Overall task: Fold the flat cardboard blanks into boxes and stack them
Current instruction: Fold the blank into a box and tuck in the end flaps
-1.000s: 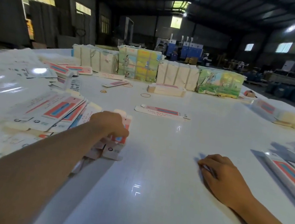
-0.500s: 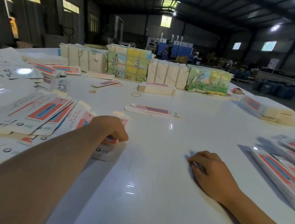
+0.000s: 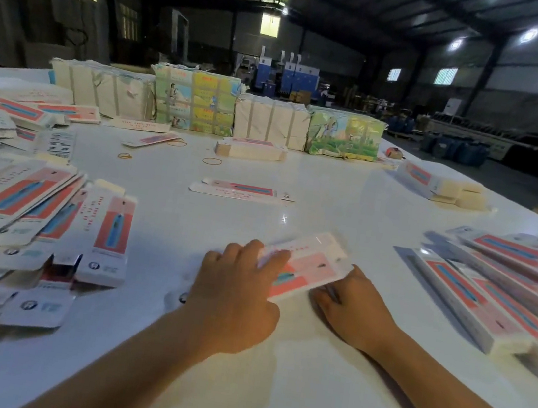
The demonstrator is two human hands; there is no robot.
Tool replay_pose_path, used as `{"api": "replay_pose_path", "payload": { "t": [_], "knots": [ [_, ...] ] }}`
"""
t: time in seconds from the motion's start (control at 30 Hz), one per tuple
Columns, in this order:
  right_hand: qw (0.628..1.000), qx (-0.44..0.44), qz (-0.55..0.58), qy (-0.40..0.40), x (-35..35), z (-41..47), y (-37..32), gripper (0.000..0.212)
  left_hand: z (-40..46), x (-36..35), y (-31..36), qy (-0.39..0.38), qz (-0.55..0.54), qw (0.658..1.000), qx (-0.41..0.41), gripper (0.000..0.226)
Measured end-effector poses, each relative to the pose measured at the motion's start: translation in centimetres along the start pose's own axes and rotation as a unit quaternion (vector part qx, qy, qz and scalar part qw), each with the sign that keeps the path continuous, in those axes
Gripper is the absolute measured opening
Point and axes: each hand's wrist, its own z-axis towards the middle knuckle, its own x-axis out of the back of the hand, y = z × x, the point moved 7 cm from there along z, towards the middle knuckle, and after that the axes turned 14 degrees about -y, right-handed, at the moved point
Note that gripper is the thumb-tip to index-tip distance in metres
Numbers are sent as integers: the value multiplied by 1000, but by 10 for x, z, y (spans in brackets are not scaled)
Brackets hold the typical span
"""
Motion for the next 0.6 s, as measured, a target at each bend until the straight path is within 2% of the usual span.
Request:
{"api": "replay_pose_path", "payload": {
  "t": [0.17, 0.23, 0.27, 0.33, 0.4, 0.43, 0.47, 0.53, 0.6],
  "knots": [
    [994, 65, 70, 43, 5, -6, -6, 26, 0, -15, 6, 34, 33, 998, -32, 61],
    [995, 43, 83, 46, 4, -6, -1, 21, 1, -14, 6, 48, 36, 998, -32, 64],
    [992, 10, 110, 63, 6, -5, 7, 17, 1, -12, 6, 54, 35, 997, -32, 73],
    [961, -55, 225, 154, 19, -8, 26, 18, 2, -10, 5, 57, 39, 997, -29, 87],
    [920, -36, 303, 245, 34, -18, 30, 27, 4, -7, 1, 62, 43, 997, -16, 88],
    [921, -11, 292, 256, 38, -21, 26, 31, 5, -6, -1, 64, 45, 997, -9, 89],
    [932, 9, 270, 242, 38, -21, 20, 33, 6, -5, -2, 63, 49, 997, -3, 90],
    [961, 11, 225, 161, 25, -15, 11, 36, 6, -4, -4, 64, 61, 996, 10, 92],
    [970, 2, 224, 98, 14, -9, 8, 31, 5, -4, -4, 60, 76, 995, 13, 93]
  ]
}}
